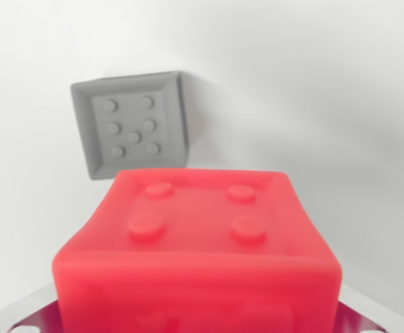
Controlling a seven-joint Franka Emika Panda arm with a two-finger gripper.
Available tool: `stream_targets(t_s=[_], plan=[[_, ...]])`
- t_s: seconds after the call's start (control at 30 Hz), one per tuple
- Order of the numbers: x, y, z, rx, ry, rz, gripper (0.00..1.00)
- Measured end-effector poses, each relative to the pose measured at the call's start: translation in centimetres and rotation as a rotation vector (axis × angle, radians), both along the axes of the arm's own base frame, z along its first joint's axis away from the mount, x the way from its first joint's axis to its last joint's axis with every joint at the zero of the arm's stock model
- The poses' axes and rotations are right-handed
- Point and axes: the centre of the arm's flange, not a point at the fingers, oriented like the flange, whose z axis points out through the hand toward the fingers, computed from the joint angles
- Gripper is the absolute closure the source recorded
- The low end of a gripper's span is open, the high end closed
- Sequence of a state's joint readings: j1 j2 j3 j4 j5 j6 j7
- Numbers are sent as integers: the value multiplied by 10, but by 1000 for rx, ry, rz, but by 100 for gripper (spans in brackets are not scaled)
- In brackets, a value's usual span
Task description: Destack cube
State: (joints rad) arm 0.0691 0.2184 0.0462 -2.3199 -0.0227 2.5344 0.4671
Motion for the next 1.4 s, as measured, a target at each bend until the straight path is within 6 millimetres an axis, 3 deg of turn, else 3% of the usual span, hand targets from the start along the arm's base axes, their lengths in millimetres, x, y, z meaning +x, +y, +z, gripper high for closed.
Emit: stream_targets(t_s=[1.4], plan=[[-10, -78, -33, 1, 0, -170, 100]])
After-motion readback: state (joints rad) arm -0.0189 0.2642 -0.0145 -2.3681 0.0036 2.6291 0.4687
